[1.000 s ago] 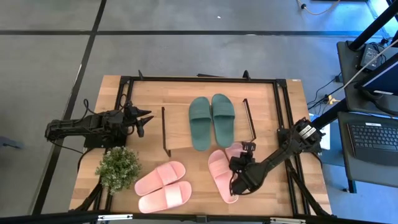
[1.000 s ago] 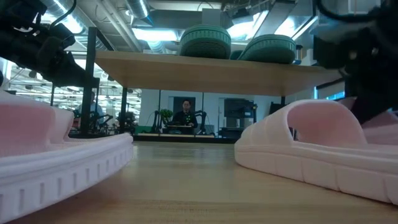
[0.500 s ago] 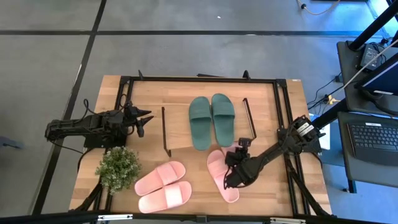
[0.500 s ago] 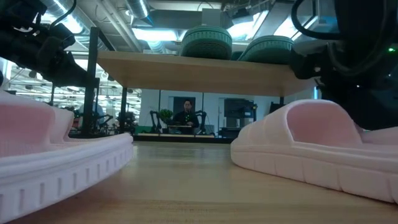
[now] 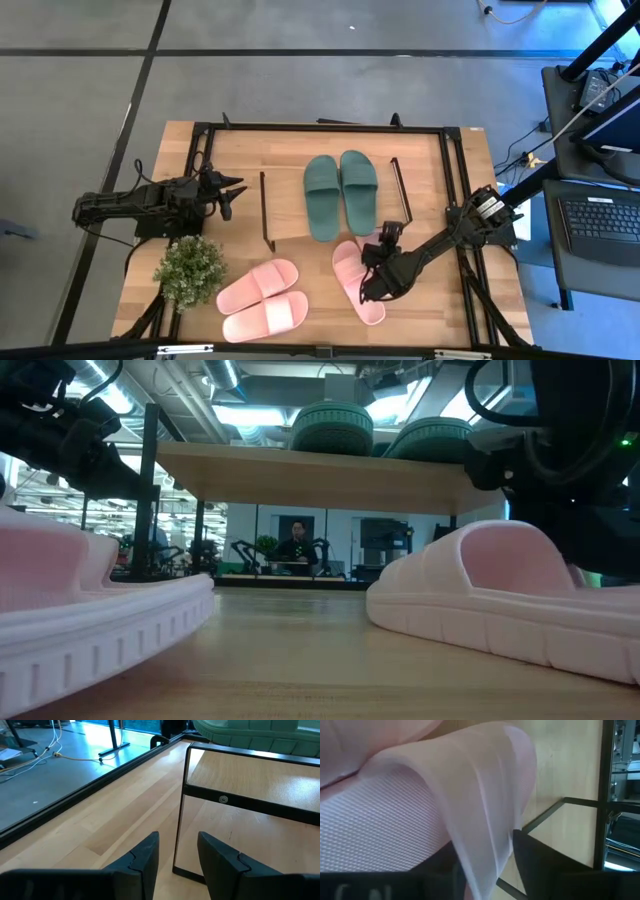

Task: Pick and place slides into the shelf
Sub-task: Put the pink slide under the shelf

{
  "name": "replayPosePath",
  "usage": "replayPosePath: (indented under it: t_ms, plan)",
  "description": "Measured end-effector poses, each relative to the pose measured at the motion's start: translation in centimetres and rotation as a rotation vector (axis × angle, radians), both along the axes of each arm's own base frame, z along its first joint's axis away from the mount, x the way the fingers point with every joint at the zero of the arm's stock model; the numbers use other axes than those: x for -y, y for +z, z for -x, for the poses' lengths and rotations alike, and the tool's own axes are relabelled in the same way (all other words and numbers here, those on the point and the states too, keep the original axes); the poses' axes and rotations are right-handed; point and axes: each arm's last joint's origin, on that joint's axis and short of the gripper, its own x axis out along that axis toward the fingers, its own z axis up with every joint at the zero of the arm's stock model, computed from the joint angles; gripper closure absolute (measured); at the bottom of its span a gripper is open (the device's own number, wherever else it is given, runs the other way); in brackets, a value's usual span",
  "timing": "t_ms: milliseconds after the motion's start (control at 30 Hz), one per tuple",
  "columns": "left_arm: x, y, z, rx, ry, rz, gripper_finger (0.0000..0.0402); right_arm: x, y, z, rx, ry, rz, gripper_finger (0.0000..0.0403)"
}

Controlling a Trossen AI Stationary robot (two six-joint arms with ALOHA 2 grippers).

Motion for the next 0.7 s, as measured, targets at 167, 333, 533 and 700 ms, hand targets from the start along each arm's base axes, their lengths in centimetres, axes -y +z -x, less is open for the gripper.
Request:
replayPosePath:
  t_ms: [167,333,533,700]
  plan:
    - [0.0,0.0,0.0,0.0,0.0,0.0,0.0274,0.1,0.1,0.2,-0.028,-0.001,0.018,0.0225]
    - [0.0,0.0,0.0,0.0,0.0,0.0,0.0274,-0.6,1.3,0.0,-0.029,0.014,0.018,0.0222]
    - [0.0,0.0,0.0,0.0,0.0,0.0,0.0274,-2.6,3.5,-0.1,-0.029,0.053,-0.003,0.0226]
    - [0.0,0.0,0.0,0.0,0.0,0.0,0.0274,-4.6,5.4,0.5,-0.055,0.061,-0.077,0.0226]
